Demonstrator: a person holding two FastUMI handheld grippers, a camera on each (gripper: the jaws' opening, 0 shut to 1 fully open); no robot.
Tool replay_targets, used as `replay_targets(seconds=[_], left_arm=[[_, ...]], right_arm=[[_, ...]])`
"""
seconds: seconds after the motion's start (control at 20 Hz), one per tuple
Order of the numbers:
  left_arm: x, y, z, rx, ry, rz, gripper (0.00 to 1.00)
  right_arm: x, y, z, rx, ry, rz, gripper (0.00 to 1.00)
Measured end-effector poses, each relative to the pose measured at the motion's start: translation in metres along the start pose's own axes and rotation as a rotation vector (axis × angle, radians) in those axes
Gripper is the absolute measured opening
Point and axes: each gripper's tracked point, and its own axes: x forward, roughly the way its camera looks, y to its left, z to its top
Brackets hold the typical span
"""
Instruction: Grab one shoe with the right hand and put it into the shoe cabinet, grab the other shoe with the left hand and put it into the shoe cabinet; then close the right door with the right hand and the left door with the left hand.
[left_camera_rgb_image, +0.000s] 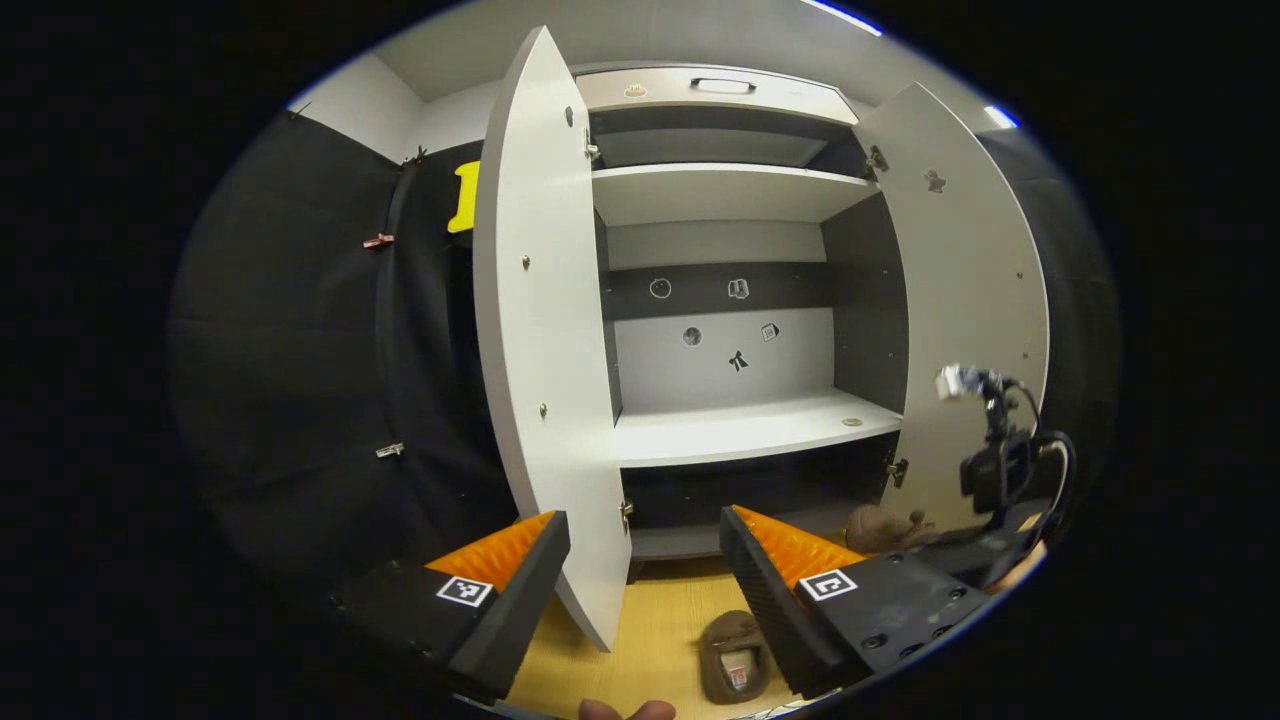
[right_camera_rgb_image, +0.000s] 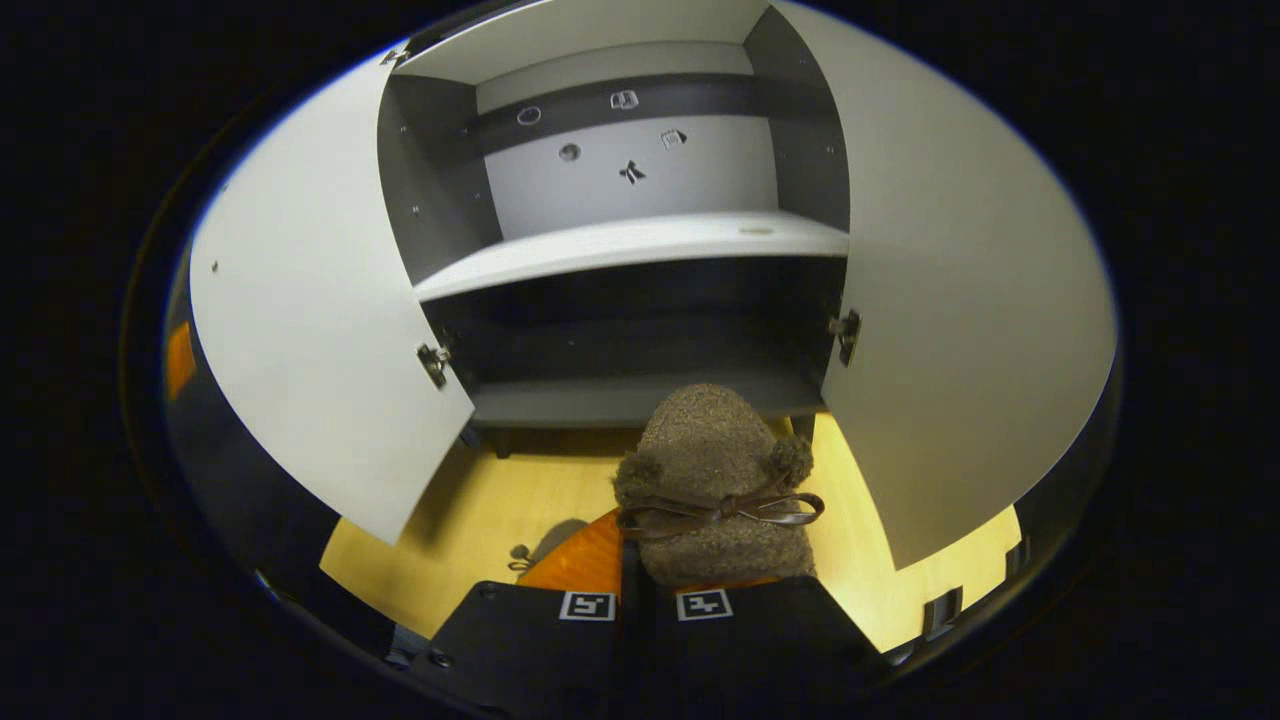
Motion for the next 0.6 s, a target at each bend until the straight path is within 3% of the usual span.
replay_targets(seconds=[0.15,0.3,0.6], left_arm=[[-0.006,-0.006,0.004,-0.003,-0.007,-0.003,0.95],[-0.013,-0.014,0.007,-0.008,-0.022,-0.011,0.95],[-0.017,-0.017,0.009,-0.006,-0.031,0.002,0.95]], right_arm=[[-0.013,0.011,0.063,-0.026,-0.065,0.046,0.08],[-0.014,0.01,0.13,-0.08,-0.155,0.033,0.07],[0.041,0.01,0.212,-0.059,-0.165,0.041,0.07]])
